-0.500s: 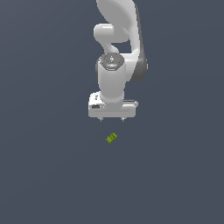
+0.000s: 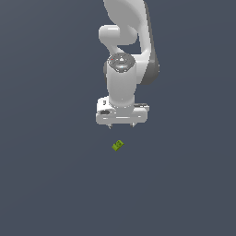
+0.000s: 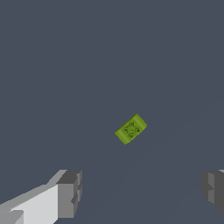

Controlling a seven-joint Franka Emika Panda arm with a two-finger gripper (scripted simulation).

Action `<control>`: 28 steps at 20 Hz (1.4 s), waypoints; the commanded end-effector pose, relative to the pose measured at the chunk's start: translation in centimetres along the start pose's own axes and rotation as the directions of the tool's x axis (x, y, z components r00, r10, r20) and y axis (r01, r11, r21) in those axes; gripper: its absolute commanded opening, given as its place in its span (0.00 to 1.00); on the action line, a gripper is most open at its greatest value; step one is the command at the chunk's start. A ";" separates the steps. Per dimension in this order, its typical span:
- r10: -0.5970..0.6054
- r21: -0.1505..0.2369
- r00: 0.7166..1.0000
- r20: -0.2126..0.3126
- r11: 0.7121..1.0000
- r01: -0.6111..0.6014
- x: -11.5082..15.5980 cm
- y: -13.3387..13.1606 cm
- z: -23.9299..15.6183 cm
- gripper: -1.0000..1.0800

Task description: Pick up the object and move it to a goal position.

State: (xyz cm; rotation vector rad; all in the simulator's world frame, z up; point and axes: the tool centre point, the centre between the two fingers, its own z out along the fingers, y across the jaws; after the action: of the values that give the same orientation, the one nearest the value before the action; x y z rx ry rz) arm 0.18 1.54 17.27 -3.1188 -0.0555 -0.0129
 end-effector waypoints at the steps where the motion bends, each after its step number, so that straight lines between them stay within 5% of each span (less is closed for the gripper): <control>1: -0.009 0.006 1.000 -0.003 1.000 0.009 0.1 -0.4 -0.2 0.96; 18: 0.127 0.007 0.992 0.001 0.992 -0.127 0.4 -0.1 1.6 0.96; 28: 0.375 0.002 0.927 0.005 0.927 -0.375 0.9 0.4 5.0 0.96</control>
State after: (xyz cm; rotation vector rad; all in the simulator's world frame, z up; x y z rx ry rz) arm 1.04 1.35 12.89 -3.0779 0.4730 0.0000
